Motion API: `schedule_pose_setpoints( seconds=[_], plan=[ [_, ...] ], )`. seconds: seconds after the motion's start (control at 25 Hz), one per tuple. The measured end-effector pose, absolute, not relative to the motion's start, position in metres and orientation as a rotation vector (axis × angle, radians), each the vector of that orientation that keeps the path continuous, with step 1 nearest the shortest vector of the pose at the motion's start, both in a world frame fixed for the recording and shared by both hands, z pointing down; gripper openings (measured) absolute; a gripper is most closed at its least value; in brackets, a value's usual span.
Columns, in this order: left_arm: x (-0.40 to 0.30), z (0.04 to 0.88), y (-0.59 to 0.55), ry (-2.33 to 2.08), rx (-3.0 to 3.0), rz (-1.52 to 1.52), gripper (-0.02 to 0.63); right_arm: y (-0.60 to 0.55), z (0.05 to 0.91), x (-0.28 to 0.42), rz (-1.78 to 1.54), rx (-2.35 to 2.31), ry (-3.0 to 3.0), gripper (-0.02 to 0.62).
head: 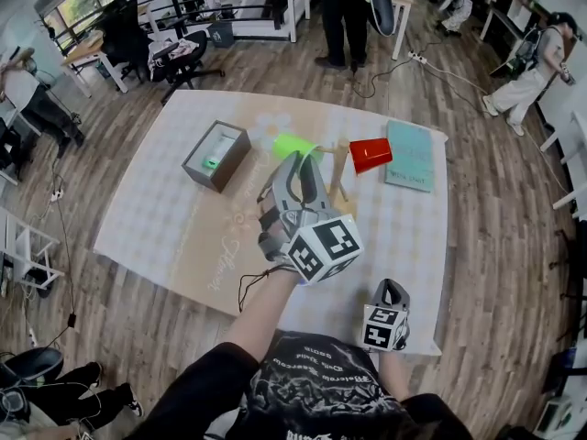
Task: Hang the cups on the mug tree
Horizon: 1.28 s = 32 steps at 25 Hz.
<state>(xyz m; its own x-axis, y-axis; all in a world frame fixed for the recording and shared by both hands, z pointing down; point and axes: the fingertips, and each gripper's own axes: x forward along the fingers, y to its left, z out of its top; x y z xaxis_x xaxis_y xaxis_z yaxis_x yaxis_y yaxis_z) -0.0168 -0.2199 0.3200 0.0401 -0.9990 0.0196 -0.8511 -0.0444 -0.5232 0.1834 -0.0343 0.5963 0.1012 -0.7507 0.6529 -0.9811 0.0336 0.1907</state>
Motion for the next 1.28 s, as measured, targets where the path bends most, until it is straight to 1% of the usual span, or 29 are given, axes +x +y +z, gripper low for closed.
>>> schedule_pose_setpoints(
  seconds=[0.64, 1.28],
  plan=[
    [0.024, 0.326, -0.210, 1.676, -1.886, -0.637, 0.091, -0.035, 0.596, 0.188, 0.462, 1.769, -1.690, 0.009],
    [0.046, 0.339, -0.195, 1.577, -2.031, -0.533, 0.117, -0.036, 0.588, 0.182, 0.431, 1.813, -1.758, 0.009]
  ],
)
